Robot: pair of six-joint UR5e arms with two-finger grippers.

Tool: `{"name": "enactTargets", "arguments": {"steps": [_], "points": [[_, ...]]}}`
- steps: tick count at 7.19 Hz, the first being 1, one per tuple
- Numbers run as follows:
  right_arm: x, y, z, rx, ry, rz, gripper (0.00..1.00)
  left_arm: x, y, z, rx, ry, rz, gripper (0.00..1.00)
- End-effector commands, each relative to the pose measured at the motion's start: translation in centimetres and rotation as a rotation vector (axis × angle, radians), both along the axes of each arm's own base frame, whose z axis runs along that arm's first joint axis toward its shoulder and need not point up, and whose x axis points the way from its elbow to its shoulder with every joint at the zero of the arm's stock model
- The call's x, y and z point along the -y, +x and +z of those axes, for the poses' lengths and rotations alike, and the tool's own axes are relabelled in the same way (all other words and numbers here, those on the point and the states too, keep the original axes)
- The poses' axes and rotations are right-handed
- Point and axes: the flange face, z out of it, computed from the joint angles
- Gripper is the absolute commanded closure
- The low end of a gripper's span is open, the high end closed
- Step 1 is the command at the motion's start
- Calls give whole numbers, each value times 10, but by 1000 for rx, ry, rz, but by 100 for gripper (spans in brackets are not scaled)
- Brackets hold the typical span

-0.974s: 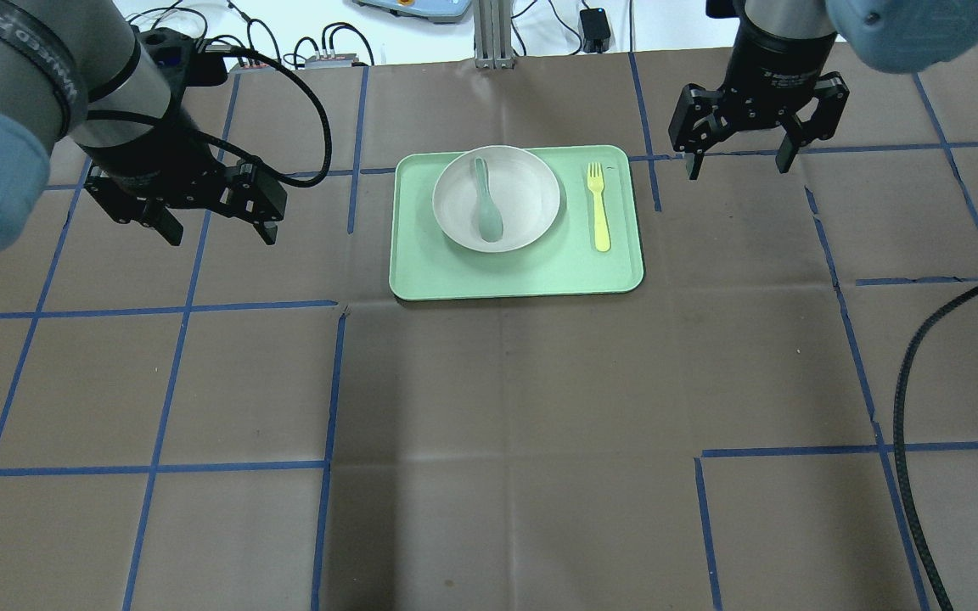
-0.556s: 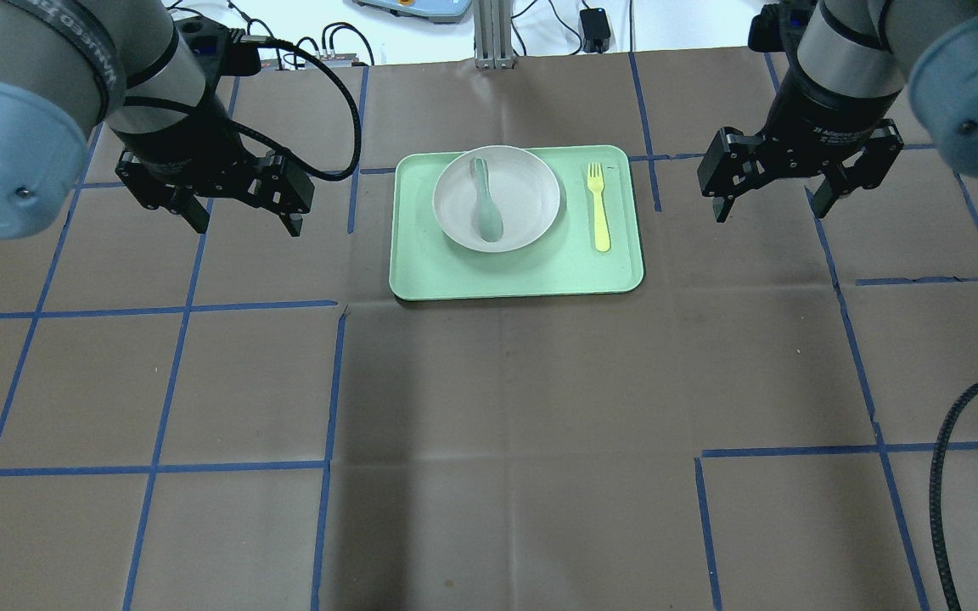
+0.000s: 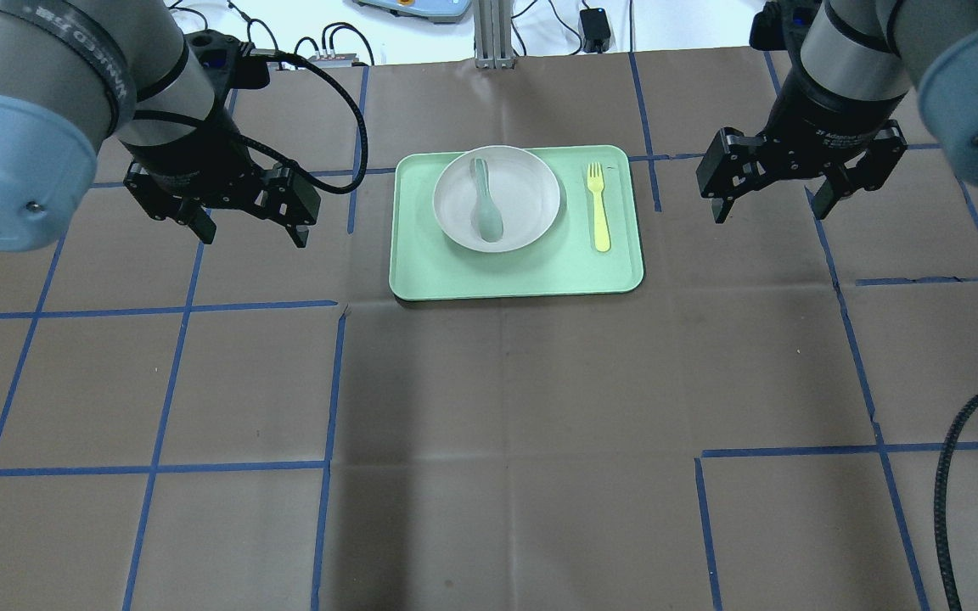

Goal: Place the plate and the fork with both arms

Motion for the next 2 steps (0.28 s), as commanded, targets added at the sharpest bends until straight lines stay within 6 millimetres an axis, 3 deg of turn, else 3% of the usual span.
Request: {"name": "enactTargets", "arguments": {"steps": [1, 2], "points": [[0, 0, 1, 0, -1, 0, 0, -1, 0, 0, 1, 0, 1, 0], [0, 0, 1, 0, -1, 0, 0, 0, 0, 0, -1, 0, 1, 0]]}}
